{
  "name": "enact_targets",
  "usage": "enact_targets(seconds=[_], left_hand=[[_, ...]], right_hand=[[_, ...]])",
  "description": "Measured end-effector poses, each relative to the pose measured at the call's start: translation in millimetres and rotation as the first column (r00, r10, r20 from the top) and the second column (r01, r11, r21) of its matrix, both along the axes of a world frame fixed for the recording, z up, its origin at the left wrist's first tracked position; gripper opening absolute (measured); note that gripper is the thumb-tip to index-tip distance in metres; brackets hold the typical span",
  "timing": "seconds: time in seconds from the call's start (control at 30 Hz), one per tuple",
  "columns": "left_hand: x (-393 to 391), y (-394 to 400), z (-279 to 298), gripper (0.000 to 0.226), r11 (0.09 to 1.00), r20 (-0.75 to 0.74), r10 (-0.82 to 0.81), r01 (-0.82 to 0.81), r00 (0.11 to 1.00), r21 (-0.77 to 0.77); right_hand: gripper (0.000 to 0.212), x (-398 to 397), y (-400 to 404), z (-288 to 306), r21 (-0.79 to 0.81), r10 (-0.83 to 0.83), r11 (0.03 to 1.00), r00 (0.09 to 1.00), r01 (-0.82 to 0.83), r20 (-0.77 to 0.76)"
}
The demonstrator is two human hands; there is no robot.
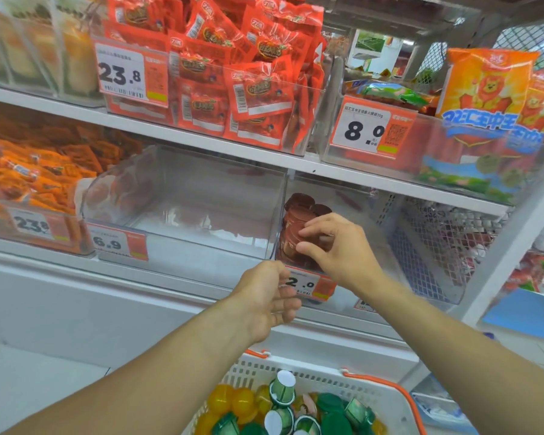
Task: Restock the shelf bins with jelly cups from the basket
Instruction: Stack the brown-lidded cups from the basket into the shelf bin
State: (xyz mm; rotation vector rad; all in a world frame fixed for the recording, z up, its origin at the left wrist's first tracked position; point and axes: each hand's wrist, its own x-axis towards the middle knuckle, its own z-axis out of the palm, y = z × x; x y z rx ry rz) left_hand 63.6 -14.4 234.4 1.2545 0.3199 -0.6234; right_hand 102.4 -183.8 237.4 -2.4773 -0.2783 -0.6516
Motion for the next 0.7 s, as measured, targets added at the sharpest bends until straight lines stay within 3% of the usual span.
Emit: enact_targets(seconds=[0.33, 0.43, 0.53, 0.6, 0.7], left_hand=[[1, -4, -6, 0.015, 0.993, 0.045, -0.108, 0.106, 0.993, 0.051], [4, -4, -15, 0.021, 0.97, 0.166, -0.19, 0.16, 0.968, 0.181], [4, -2, -25, 0.023, 0.929, 0.192, -0.304, 0.245, 0.933, 0.278], [4, -1, -35, 0.02, 0.828, 0.227, -0.454, 0.314, 0.861, 0.464], [4, 0, -56, 0.034, 0.503, 0.156, -0.758, 0.416, 0.633, 0.758]], right_hand=[[0.016, -1, 1, 1, -0.084, 0.024, 0.996, 0.999, -0.022, 0.027], [0.016, -2, -1, 3, -0.09, 0.017, 0.996, 1.0, -0.016, 0.003], [0.02, -6, 3, 7, -0.105, 0.008, 0.994, 0.999, -0.012, -0.04], [0.019, -16, 9, 15, -0.068, -0.009, 0.998, 0.998, 0.014, 0.067], [0.009, -58, 24, 27, 0.184, -0.06, 0.983, 0.904, -0.021, 0.422]])
